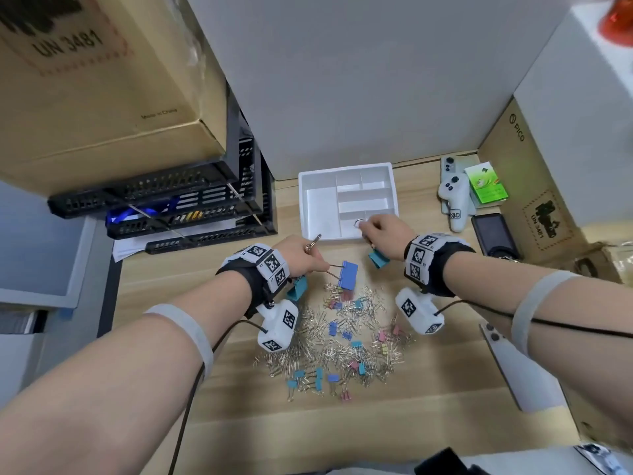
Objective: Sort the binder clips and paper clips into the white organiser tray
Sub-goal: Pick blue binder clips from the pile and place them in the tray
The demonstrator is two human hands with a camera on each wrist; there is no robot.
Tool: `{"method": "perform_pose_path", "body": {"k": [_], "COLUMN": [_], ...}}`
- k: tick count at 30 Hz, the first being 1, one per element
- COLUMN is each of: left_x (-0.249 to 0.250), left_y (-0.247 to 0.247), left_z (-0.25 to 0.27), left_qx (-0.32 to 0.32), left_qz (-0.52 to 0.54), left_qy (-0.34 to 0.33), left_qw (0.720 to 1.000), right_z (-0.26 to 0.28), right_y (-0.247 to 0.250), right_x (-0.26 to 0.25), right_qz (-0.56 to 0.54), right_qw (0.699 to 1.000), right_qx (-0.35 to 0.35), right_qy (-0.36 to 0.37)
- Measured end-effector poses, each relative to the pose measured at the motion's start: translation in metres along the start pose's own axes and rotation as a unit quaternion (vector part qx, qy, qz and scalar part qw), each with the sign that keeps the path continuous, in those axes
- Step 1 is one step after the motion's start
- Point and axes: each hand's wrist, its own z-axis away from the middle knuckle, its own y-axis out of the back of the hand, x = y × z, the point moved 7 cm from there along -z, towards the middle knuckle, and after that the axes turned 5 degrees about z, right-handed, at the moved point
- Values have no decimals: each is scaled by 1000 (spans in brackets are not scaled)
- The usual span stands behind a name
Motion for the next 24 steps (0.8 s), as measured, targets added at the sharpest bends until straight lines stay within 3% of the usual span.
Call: {"method": "perform_pose_path", "body": {"k": [5,12,17,24], "left_x": [18,67,100,124], "left_y": [31,68,70,51], "left_z": [-14,-39,-67,-96], "left_qx": [37,139,162,144], "left_qz": [-13,-46,-154,-306], "left_qy": [-4,-54,-66,-100], "left_qw": [999,988,973,936], "right_z": [-29,-66,-82,-98], "right_y": [41,76,80,73], "right_x": [0,1,11,26], "right_qz": [4,4,0,35], "right_qw": [998,992,991,993], "right_qx": [62,129,130,110], "right_qy": [-9,-12,-14,-6]}}
